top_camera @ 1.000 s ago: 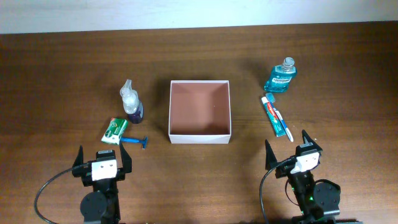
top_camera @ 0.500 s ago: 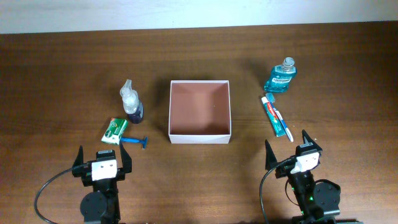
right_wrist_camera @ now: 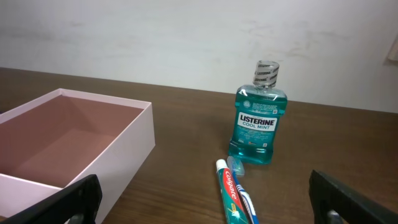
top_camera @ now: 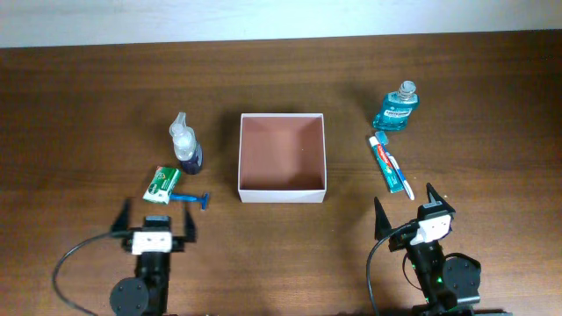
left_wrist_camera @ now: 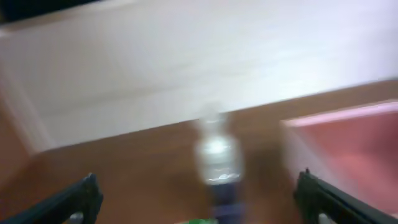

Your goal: Pack container

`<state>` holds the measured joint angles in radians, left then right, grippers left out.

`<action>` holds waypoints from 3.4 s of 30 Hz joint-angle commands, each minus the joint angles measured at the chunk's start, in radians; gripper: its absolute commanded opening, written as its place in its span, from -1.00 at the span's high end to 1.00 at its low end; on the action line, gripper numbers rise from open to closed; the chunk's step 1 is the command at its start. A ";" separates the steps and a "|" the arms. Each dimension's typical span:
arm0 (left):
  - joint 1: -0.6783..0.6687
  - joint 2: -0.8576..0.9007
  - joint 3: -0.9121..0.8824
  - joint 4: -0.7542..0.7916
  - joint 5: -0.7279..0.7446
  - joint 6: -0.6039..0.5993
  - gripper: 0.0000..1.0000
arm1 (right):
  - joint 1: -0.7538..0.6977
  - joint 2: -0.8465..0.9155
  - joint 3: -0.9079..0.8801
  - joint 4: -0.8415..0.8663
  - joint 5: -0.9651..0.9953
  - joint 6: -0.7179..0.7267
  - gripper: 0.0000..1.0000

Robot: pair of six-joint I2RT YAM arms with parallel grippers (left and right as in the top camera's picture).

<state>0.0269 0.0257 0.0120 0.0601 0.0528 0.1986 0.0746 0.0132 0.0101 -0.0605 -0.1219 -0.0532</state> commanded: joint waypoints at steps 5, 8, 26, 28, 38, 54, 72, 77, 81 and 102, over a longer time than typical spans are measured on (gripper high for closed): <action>0.001 -0.008 -0.003 0.315 0.751 -0.063 -0.99 | -0.005 -0.007 -0.005 -0.005 -0.002 0.001 -0.97; 0.002 -0.008 0.008 0.461 0.688 -0.097 -0.99 | -0.005 -0.007 -0.005 -0.005 -0.002 0.001 -0.97; 0.002 0.542 0.715 -0.180 0.592 -0.165 -0.99 | -0.005 -0.007 -0.005 -0.005 -0.001 0.001 -0.97; 0.002 0.557 0.715 -0.179 0.630 -0.165 -0.99 | -0.005 -0.007 -0.005 -0.005 -0.002 0.001 -0.97; 0.002 0.585 0.715 -0.327 0.280 -0.286 -0.99 | -0.005 -0.007 -0.005 -0.005 -0.001 0.001 -0.97; 0.001 1.004 0.715 -0.314 0.083 -0.446 -0.78 | -0.005 -0.007 -0.005 -0.005 -0.002 0.001 -0.97; -0.001 1.075 0.715 -0.202 0.089 -0.378 -0.68 | -0.005 -0.007 -0.005 -0.005 -0.002 0.001 -0.97; -0.001 1.075 0.715 -0.160 0.089 -0.264 -0.68 | -0.005 -0.007 -0.005 -0.005 -0.002 0.001 -0.97; -0.002 1.098 0.715 -0.113 0.090 -0.250 -0.72 | -0.005 -0.007 -0.005 -0.005 -0.001 0.001 -0.97; -0.037 1.309 0.715 -0.037 0.073 -0.227 -0.89 | -0.005 -0.007 -0.005 -0.005 -0.002 0.001 -0.98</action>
<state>-0.0082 1.2984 0.7238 0.0235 0.1375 -0.0448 0.0742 0.0120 0.0101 -0.0605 -0.1219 -0.0528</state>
